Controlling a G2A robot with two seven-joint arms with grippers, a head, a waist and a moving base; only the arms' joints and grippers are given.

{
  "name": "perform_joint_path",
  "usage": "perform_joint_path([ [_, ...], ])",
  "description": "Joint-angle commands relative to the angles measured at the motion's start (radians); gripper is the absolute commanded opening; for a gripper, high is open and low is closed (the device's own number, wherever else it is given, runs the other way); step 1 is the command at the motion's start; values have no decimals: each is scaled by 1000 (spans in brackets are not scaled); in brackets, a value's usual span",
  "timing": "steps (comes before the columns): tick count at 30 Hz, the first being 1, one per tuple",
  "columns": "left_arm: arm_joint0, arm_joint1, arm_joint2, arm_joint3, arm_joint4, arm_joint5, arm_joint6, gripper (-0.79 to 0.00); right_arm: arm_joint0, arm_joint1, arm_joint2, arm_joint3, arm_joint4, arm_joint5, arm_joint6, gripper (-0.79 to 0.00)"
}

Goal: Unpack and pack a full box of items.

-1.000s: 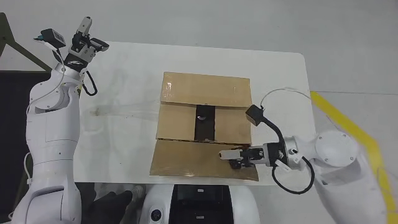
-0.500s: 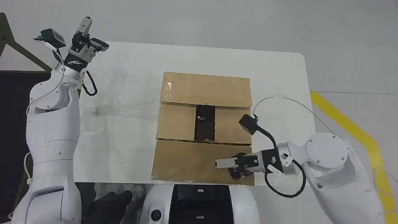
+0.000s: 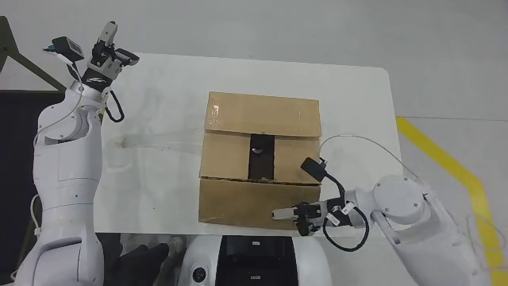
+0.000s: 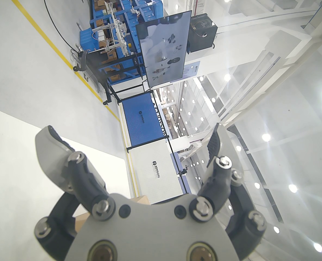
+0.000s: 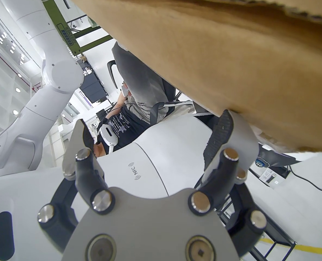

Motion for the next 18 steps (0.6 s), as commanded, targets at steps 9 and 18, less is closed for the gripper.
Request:
perform_joint_path([
  [9, 0, 0, 0, 0, 0, 0, 0, 0, 5, 22, -4, 10, -33, 43, -43, 0],
  [18, 0, 0, 0, 0, 0, 0, 0, 0, 4, 33, -1, 10, -37, 53, -74, 0],
])
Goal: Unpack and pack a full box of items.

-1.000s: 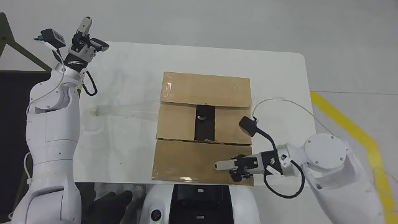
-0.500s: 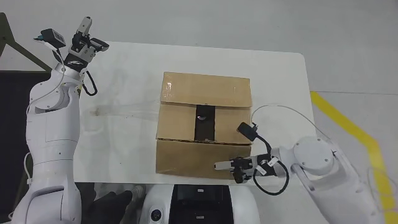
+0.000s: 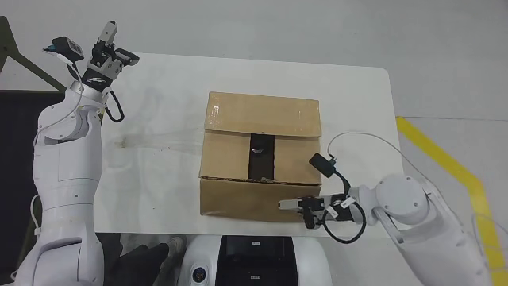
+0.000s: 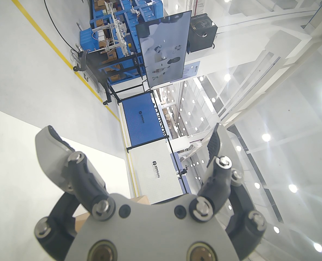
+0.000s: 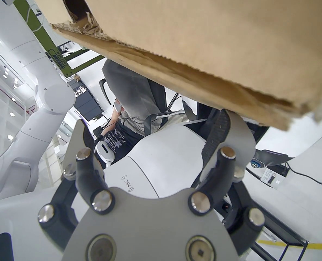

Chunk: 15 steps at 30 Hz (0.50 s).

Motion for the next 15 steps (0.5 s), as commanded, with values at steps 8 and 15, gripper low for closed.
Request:
perform_joint_path([
  [8, 0, 0, 0, 0, 0, 0, 0, 0, 5, 4, -11, 17, 20, 9, -54, 0],
  [15, 0, 0, 0, 0, 0, 0, 0, 0, -3, 10, 5, -26, 57, -13, -61, 0],
])
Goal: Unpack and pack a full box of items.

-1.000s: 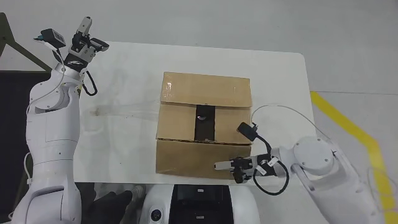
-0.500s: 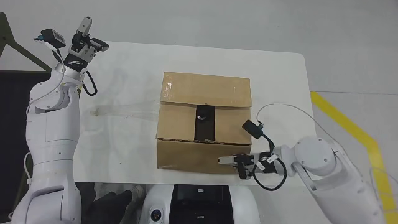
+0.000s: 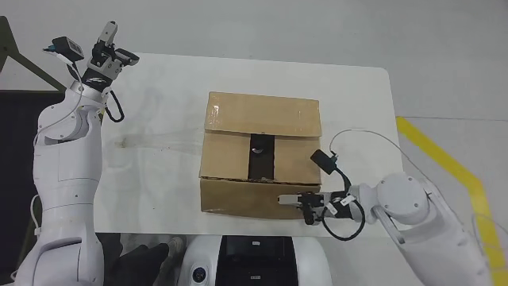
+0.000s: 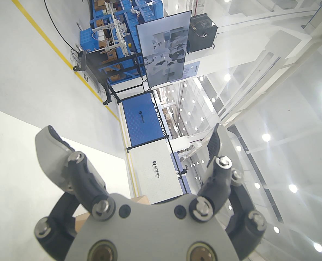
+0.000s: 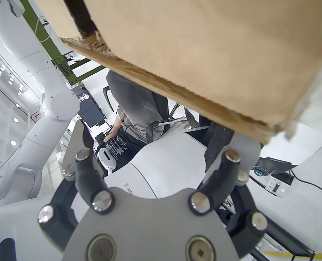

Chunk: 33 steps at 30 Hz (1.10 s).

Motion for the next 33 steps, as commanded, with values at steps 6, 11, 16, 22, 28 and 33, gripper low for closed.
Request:
perform_joint_path([
  [6, 0, 0, 0, 0, 0, 0, 0, 0, -27, 6, 45, -20, 70, -23, -36, 0],
  [11, 0, 0, 0, 0, 0, 0, 0, 0, -65, 8, 109, -42, 143, -79, -107, 0],
  [16, 0, 0, 0, 0, 0, 0, 0, 0, -127, 11, 196, -66, 211, -139, -198, 0],
  [22, 0, 0, 0, 0, 0, 0, 0, 0, -204, 13, 289, -67, 273, -210, -271, 0],
  [28, 0, 0, 0, 0, 0, 0, 0, 0, -248, 14, 364, -26, 325, -314, -313, 0],
  [33, 0, 0, 0, 0, 0, 0, 0, 0, -272, 14, 420, -9, 342, -383, -340, 0],
])
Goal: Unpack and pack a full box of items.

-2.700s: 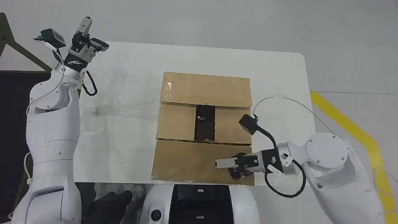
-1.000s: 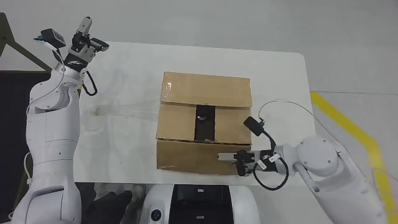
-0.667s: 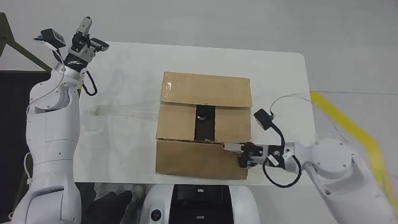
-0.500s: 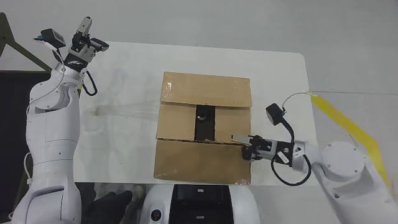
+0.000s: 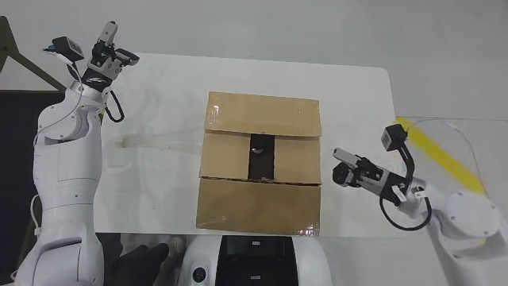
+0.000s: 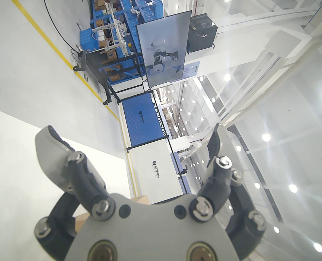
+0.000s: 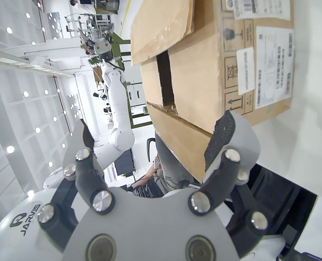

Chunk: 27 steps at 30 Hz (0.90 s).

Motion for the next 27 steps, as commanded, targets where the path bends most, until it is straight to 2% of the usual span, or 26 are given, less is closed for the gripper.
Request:
perform_joint_path([
  [1, 0, 0, 0, 0, 0, 0, 0, 0, -7, 0, 20, 2, 4, -19, -5, 0],
  [11, 0, 0, 0, 0, 0, 0, 0, 0, -21, 1, 93, 4, 19, -74, -32, 0],
  [18, 0, 0, 0, 0, 0, 0, 0, 0, 0, -1, 84, 44, 37, -120, -27, 0],
  [27, 0, 0, 0, 0, 0, 0, 0, 0, 0, -1, 84, 44, 37, -120, -27, 0],
])
